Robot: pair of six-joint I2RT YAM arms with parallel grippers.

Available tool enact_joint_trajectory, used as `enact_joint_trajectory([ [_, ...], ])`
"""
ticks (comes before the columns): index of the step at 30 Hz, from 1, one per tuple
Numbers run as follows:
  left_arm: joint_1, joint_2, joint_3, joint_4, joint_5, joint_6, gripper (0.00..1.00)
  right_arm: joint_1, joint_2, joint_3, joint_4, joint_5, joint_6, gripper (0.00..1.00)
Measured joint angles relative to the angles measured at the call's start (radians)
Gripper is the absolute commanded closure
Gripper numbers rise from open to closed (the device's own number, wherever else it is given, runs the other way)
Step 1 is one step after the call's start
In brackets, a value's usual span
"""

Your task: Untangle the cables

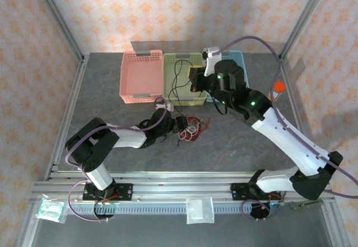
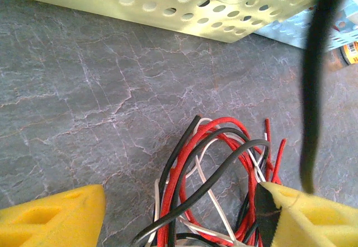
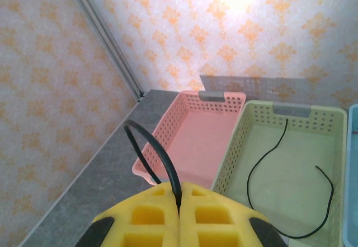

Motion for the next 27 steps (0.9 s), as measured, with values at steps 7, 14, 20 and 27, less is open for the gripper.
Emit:
enact_joint_trajectory([
  [7,0.000,0.009,0.000,0.000,-0.006,-0.008,0.27,0.000,-0.030,0.024,-0.039,0.081,-0.014,1.00],
  [14,0.000,-0.090,-0.006,-0.066,-0.077,-0.003,0.27,0.000,-0.043,0.033,-0.044,0.196,-0.015,1.00],
  [20,0.000,-0.305,-0.044,-0.134,-0.183,0.016,0.27,-0.016,0.011,0.111,-0.045,0.261,-0.026,1.00],
  [27,0.045,-0.508,-0.127,-0.212,-0.221,0.019,0.27,-0.105,0.153,0.207,-0.031,0.260,-0.021,1.00],
])
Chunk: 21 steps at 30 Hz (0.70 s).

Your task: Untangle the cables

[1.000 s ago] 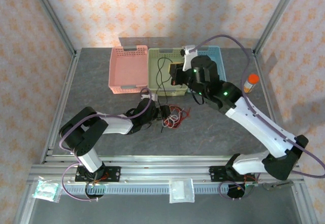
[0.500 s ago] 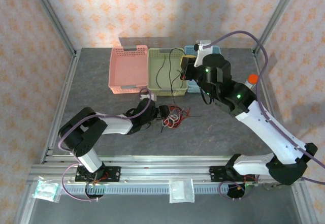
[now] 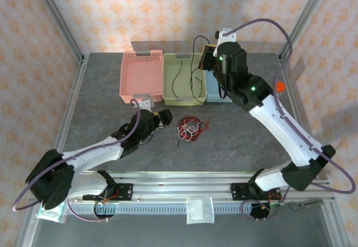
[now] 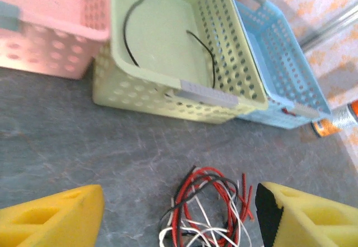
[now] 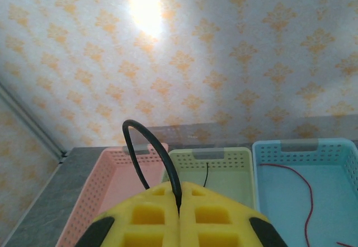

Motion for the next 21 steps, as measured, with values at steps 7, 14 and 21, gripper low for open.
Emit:
enact_joint_trajectory([
  [7,0.168,-0.120,-0.013,-0.011,0.056,-0.019,0.27,-0.071,0.202,0.114,0.021,-0.035,0.008,1.00],
  [14,0.266,-0.095,0.002,-0.015,0.152,-0.015,0.27,-0.095,0.436,0.276,0.041,-0.080,0.007,1.00],
  [21,0.293,-0.012,0.076,-0.014,0.227,-0.011,0.27,-0.095,0.687,0.507,0.047,-0.120,0.009,1.00],
])
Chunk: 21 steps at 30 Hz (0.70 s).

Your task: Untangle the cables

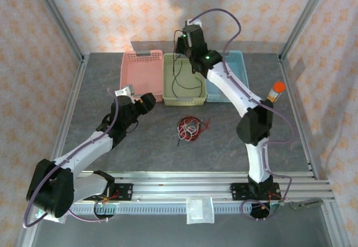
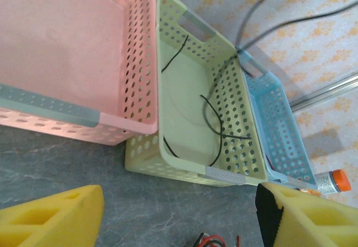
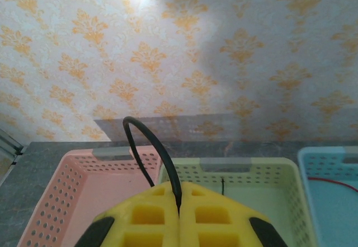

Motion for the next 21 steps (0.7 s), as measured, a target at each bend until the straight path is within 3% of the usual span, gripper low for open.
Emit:
enact_joint_trajectory([
  [5,0.000,0.017,0.026,0.000,0.021,0.013,0.27,0.000,0.140,0.156,-0.039,-0.061,0.042,1.00],
  [14,-0.008,0.027,0.039,-0.009,0.042,0.046,0.27,-0.017,0.146,0.031,-0.045,-0.071,0.156,1.00],
  [21,-0.084,0.083,0.077,-0.031,0.037,0.072,0.27,-0.049,0.175,-0.031,-0.048,-0.048,0.185,1.00],
])
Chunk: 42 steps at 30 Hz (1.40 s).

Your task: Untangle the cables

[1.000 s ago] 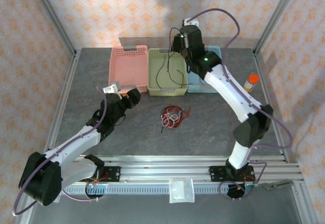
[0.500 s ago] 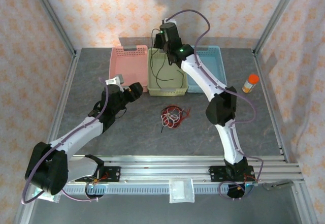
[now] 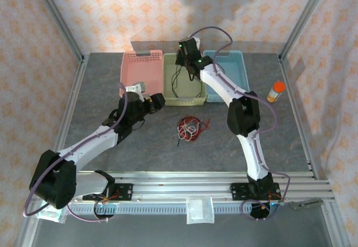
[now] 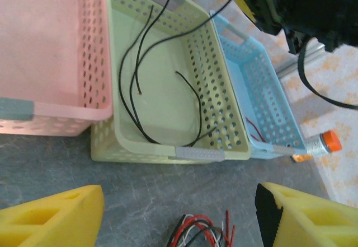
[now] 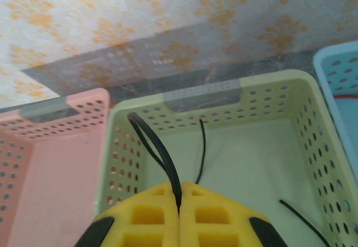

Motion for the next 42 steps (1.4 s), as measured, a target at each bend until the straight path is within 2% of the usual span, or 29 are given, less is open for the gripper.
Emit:
enact_joint_trajectory([
  [11,-0.061,0.114,0.019,-0.015,-0.019,0.002,0.27,-0.013,0.054,-0.047,-0.006,0.036,0.015,1.00],
  [20,-0.099,0.204,0.086,-0.023,-0.021,0.002,0.28,-0.082,0.145,-0.049,-0.050,-0.097,0.057,1.00],
  [35,-0.115,0.248,0.093,-0.023,-0.021,0.001,0.28,-0.089,0.160,-0.031,-0.090,-0.127,0.042,0.62],
  [42,-0.131,0.248,0.101,-0.045,-0.023,0.010,0.28,-0.085,0.053,-0.062,-0.108,-0.129,0.016,0.61],
])
